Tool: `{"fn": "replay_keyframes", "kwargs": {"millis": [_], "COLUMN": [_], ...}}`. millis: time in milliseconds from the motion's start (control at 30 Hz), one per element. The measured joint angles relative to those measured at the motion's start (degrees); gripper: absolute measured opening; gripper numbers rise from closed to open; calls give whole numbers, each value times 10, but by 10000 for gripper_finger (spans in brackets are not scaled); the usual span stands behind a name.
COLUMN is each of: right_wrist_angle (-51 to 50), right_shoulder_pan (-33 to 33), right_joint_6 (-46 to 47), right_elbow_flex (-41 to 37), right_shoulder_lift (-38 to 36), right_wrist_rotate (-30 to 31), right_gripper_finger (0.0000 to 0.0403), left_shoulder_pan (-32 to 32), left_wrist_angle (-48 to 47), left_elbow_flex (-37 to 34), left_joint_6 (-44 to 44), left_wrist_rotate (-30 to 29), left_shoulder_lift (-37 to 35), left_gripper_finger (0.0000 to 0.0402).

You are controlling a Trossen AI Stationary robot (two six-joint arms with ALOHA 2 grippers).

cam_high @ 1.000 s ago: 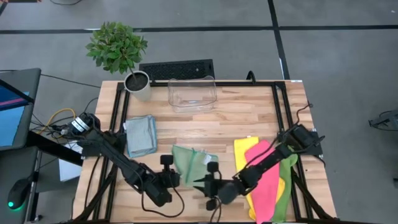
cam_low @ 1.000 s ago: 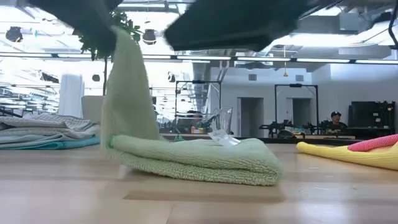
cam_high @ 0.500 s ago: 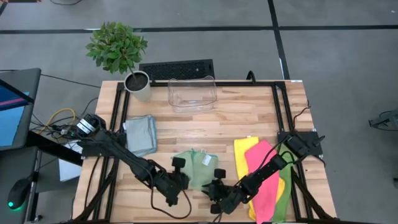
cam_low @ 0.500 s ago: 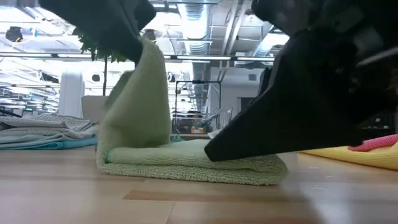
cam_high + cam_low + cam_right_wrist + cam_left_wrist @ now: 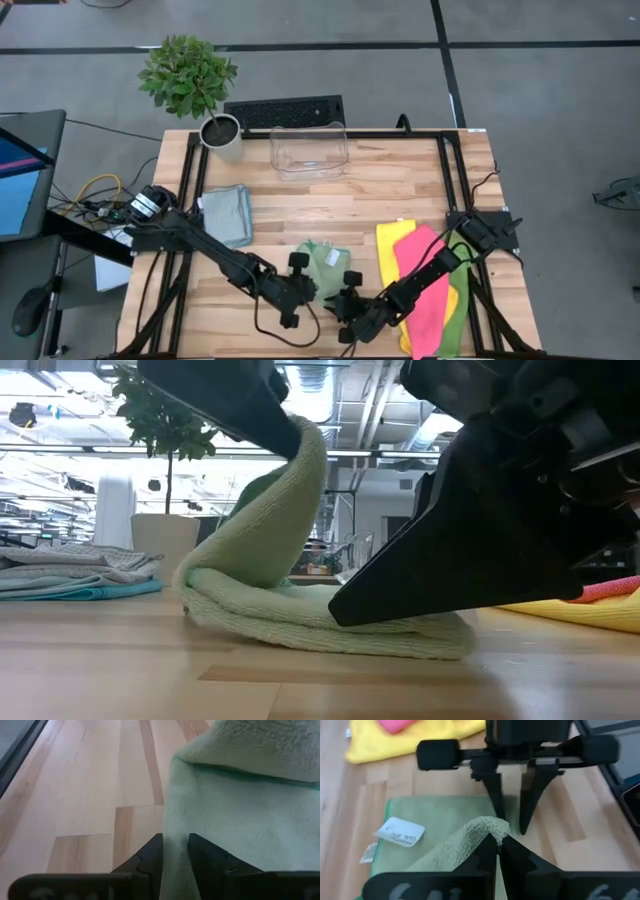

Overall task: Fold microfiber towels
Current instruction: Fold the light green microfiber cloth

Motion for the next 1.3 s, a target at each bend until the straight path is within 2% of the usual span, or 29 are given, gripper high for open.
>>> {"fn": "replay_keyframes", "kwargs": {"millis": [233,667,1300], "right_wrist_angle": [0,-4,-1], "right_shoulder_pan": [0,-4,-6], "right_joint_6": [0,0,0], "right_elbow_flex": [0,0,0], "right_shoulder_lift": [0,0,0], "right_wrist_rotate": [-1,-1,-10], "right_gripper_finger": [118,118,118], "left_shoulder_pan": [5,5,16], "left_wrist_angle": [22,67,72], "left_elbow_flex": [1,24,22], "left_joint_6": [-5,7,0], "left_wrist_rotate": [45,62,109], "left_shoulder_lift": [22,57,109], "left_gripper_finger": [5,4,4]}}
